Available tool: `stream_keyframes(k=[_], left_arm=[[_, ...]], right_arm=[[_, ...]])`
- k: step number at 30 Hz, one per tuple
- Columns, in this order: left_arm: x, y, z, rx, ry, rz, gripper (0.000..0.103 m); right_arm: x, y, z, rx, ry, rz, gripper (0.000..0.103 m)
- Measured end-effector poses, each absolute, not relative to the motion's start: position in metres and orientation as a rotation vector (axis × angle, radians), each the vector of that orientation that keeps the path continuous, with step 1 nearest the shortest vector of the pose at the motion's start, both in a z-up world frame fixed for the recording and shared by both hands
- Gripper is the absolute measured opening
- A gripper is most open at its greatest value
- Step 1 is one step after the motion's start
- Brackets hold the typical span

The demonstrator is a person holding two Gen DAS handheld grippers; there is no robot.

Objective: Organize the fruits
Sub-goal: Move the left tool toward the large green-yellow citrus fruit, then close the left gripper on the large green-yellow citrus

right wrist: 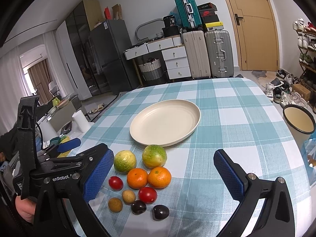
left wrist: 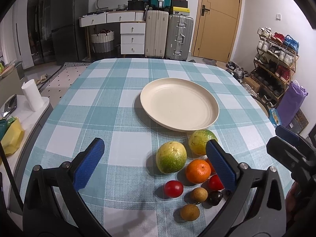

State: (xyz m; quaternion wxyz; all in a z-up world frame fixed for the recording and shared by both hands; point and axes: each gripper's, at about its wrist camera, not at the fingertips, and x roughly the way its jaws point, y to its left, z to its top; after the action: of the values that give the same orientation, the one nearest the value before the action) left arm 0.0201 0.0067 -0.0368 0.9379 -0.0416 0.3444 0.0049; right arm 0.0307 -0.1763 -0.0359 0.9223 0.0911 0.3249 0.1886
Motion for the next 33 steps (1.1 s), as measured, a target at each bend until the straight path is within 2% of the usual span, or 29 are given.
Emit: stream_keyframes(k=[31,33], left_arm=[[0.070,0.016,-0.083,-0.192,0.895,-0.096,0.102],[0.074,0.016,-0.087,-0.203,0.910,-0.116,0.097]], right_arm=[[0.059,-0.179,-0.062,0.221,0.736,0.394,0.103],[0.062,-0.178,-0.064,0.221,0.742,0.393,0.103]])
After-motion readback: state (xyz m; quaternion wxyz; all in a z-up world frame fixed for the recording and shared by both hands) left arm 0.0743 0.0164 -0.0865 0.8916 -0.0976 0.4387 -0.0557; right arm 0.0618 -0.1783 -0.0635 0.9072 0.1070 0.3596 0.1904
